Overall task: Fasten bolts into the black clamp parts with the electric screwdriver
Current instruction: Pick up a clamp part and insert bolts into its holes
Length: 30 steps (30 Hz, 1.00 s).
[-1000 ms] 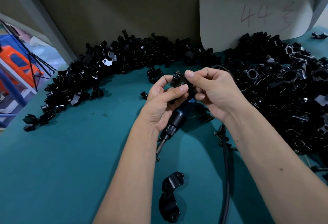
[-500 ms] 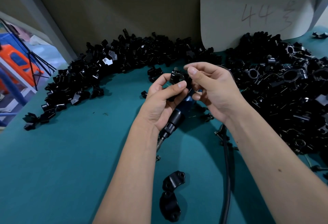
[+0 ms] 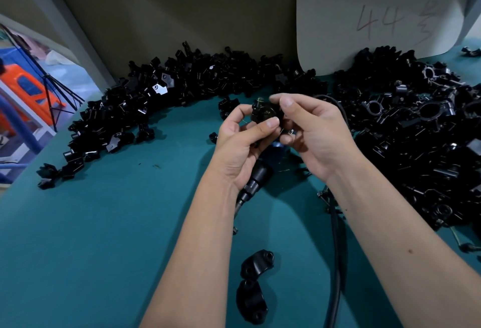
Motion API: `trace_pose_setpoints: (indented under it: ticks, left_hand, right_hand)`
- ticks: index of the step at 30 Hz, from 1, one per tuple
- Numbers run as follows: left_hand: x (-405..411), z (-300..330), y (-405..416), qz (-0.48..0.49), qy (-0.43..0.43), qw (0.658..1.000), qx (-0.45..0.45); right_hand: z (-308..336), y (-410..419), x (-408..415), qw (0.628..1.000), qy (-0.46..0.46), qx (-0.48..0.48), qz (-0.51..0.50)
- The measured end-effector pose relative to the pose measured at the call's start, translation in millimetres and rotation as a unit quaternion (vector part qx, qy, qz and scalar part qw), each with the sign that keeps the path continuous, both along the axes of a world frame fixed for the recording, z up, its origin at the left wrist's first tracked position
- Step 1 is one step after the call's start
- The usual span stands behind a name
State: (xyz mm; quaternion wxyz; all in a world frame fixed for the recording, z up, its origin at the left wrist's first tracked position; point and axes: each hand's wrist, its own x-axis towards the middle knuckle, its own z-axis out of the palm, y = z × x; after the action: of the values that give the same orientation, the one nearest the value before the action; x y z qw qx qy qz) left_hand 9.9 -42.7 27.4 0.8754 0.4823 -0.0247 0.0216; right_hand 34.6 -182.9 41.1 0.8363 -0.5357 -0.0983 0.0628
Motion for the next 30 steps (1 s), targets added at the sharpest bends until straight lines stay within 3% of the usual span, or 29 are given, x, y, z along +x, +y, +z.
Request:
trace_pose_setpoints:
  ticks: [5,11,23,26,30]
  left_hand:
    - [-1,-2,-2,-0.005,-0.011,1.0,0.005]
    - [1,0,-2,0.014,-0.013,1.0,-0.01]
    - [1,-1,-8,0.021,-0.022,0.999,-0.013]
    - [2,-2,-8,0.032,-0.008,0.999,-0.027]
    - [3,-2,-7,0.041,-0.014,0.999,-0.023]
  right_hand:
    - [0,12,-1,0.996,0.03,-0.01,-0.086]
    - [0,7,-4,1.0,0.004,0.02,-0.01]
    - [4,10,-2,0.993,0.078,0.033,-0.086]
    - [3,4,-1,0.996,0.036,-0.027,-0.081]
    - [2,1,0,0.99,-0.103,-0.082,-0.049]
